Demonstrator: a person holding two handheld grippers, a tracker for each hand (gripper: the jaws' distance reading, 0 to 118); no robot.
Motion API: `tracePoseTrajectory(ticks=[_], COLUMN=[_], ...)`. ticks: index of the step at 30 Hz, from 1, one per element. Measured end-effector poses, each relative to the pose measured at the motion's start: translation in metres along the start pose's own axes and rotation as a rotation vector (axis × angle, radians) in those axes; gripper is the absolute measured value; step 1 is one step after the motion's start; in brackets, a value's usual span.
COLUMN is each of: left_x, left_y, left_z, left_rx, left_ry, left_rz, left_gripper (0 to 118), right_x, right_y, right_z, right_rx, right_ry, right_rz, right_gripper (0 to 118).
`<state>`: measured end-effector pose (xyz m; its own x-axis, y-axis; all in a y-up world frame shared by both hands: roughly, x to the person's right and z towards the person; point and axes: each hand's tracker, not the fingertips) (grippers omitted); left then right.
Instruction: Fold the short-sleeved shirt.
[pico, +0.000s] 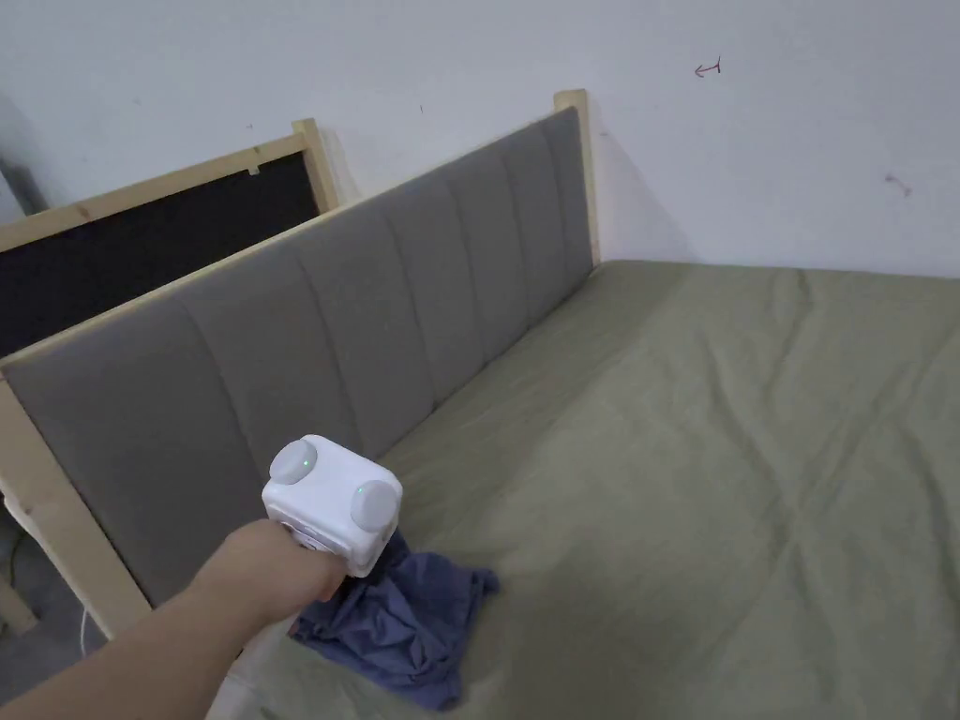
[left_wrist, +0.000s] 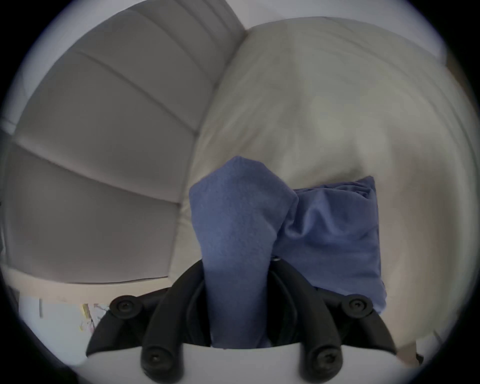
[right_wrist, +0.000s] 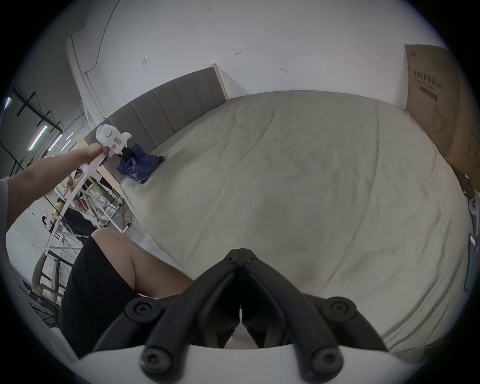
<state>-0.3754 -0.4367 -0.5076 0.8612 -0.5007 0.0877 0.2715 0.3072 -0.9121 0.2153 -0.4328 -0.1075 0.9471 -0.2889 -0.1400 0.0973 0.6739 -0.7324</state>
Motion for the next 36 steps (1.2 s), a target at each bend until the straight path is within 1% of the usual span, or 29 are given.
tracePoseTrajectory(ticks=[1,2,3,4,5,7,8,9,10,11,12,13,14,16,17,18,20,21,22,24,25,27,28,29,31,32,33,34,36], left_x=[0.000,0.001,0.005,0.007,0.016,0.035,0.045,0.053,0.064,0.079,0.092,0.104,0.114,0.133,0.144,0.152,0.162,0.165,0.171,0.188,0.197,0.210,0.219,0.223,0.231,0.239,0.248,0.255,0.266], left_y=[-0.003,-0.009,-0.016,-0.027,-0.038,-0.057,-0.071,-0.077,-0.084,-0.090,-0.096,-0.104,-0.112,-0.125,-0.135,-0.145,-0.165,-0.176,-0.180,-0.181,-0.183,-0.184,-0.182,-0.183,-0.184,-0.182,-0.184,-0.186,-0.192], left_z=[0.004,0.014,0.029,0.045,0.065,0.109,0.139,0.164,0.197,0.231,0.260,0.293,0.324,0.372,0.397,0.415,0.453,0.466,0.480,0.496,0.498,0.498,0.495,0.489,0.478,0.471,0.466,0.460,0.453], left_rx=[0.041,0.089,0.136,0.191,0.246,0.319,0.417,0.482,0.558,0.664,0.737,0.826,0.914,1.044,1.123,1.184,1.304,1.378,1.380,1.388,1.407,1.377,1.348,1.312,1.261,1.236,1.224,1.216,1.192], left_ry=[0.007,-0.039,-0.125,-0.195,-0.249,-0.274,-0.297,-0.349,-0.379,-0.355,-0.353,-0.370,-0.411,-0.469,-0.449,-0.430,-0.447,-0.456,-0.435,-0.434,-0.420,-0.388,-0.415,-0.482,-0.556,-0.542,-0.470,-0.446,-0.484], left_rz=[0.026,0.046,0.053,0.063,0.091,0.098,0.115,0.101,0.081,0.110,0.118,0.133,0.177,0.183,0.193,0.189,0.165,0.218,0.229,0.146,0.150,0.131,0.124,0.147,0.191,0.206,0.195,0.182,0.170], left_gripper=[42,73,109,116,113,113,112,108,98,80,47,27,17,9,4,3,0,0,0,0,0,0,0,0,0,0,0,0,0], right_x=[-0.002,-0.004,-0.006,-0.008,-0.010,-0.010,-0.010,-0.009,-0.007,-0.003,0.000,0.003,0.010,0.015,0.016,0.018,0.020,0.021,0.022,0.023,0.024,0.027,0.029,0.031,0.033,0.035,0.035,0.035,0.035], right_y=[0.001,0.003,0.005,0.007,0.008,0.009,0.010,0.010,0.010,0.014,0.018,0.023,0.027,0.037,0.042,0.047,0.053,0.055,0.057,0.056,0.054,0.052,0.050,0.046,0.040,0.035,0.031,0.027,0.020], right_z=[0.003,0.006,0.010,0.015,0.021,0.033,0.041,0.046,0.053,0.059,0.066,0.077,0.088,0.112,0.126,0.137,0.162,0.173,0.184,0.200,0.207,0.216,0.220,0.225,0.229,0.230,0.230,0.229,0.227], right_rx=[0.013,0.026,0.039,0.056,0.075,0.112,0.144,0.179,0.223,0.242,0.257,0.303,0.357,0.443,0.490,0.530,0.606,0.619,0.641,0.670,0.685,0.701,0.709,0.722,0.731,0.735,0.737,0.736,0.729], right_ry=[0.000,-0.007,-0.021,-0.051,-0.083,-0.139,-0.184,-0.225,-0.276,-0.336,-0.373,-0.390,-0.398,-0.453,-0.486,-0.513,-0.570,-0.578,-0.596,-0.610,-0.617,-0.629,-0.632,-0.640,-0.650,-0.655,-0.660,-0.664,-0.676], right_rz=[0.004,0.013,0.031,0.066,0.096,0.124,0.153,0.194,0.233,0.229,0.215,0.169,0.139,0.109,0.115,0.120,0.129,0.118,0.107,0.113,0.116,0.111,0.107,0.100,0.095,0.092,0.090,0.091,0.097], right_gripper=[0,0,0,0,0,0,0,0,0,0,0,0,0,0,0,0,0,0,0,0,0,0,0,0,0,0,0,0,0])
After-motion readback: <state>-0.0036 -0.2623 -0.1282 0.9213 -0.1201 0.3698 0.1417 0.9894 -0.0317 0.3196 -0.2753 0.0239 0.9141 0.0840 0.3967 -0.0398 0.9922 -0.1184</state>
